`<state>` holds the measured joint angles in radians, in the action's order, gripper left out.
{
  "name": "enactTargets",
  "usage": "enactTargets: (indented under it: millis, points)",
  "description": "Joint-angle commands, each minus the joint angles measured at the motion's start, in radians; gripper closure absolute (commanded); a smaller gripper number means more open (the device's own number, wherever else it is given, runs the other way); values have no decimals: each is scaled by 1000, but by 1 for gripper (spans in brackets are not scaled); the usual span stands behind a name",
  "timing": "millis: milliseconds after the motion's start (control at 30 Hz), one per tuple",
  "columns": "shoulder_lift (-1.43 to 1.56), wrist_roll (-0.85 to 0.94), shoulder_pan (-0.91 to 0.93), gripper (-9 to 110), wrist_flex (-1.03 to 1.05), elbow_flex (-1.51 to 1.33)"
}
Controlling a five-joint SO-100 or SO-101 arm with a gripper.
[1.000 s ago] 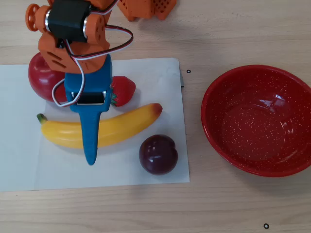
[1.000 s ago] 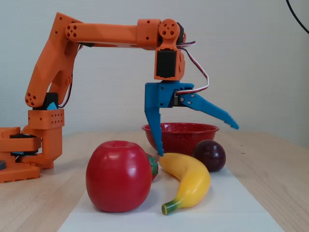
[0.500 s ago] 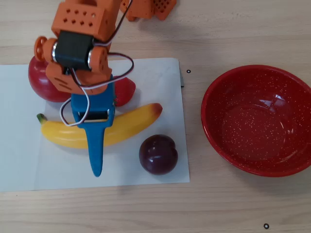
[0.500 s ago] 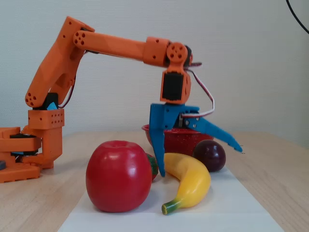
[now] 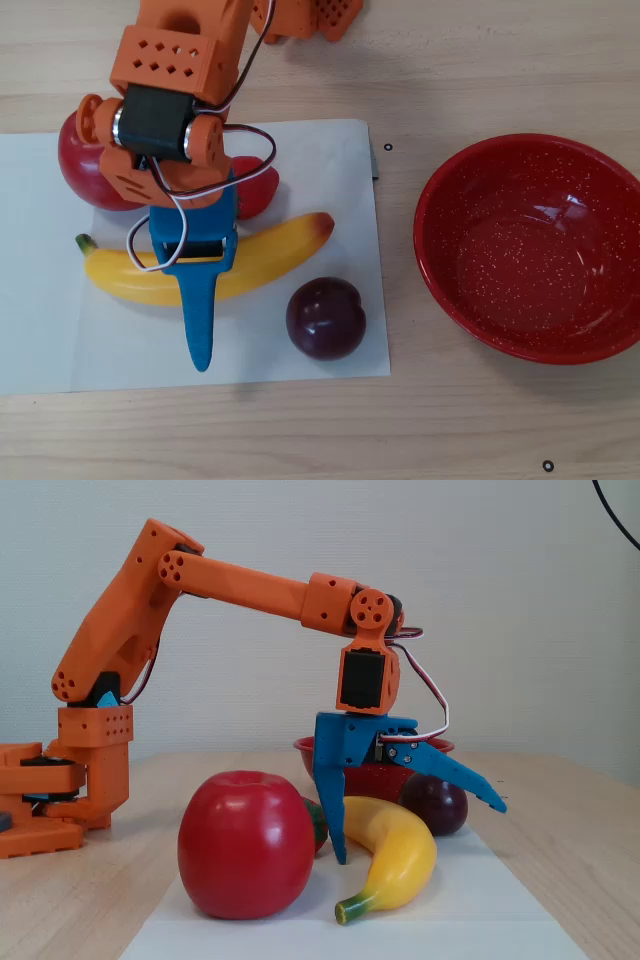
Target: Grasp the banana and put it in the red bowl
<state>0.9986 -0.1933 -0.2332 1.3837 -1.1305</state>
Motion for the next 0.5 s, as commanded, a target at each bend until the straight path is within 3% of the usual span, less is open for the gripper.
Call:
enactTargets:
  millis: [0,133,467]
  points:
    - [52,2,-15,28,-26,61]
    - [43,8,-17,32,-26,61]
    - [44,6,-26,64,-48,69]
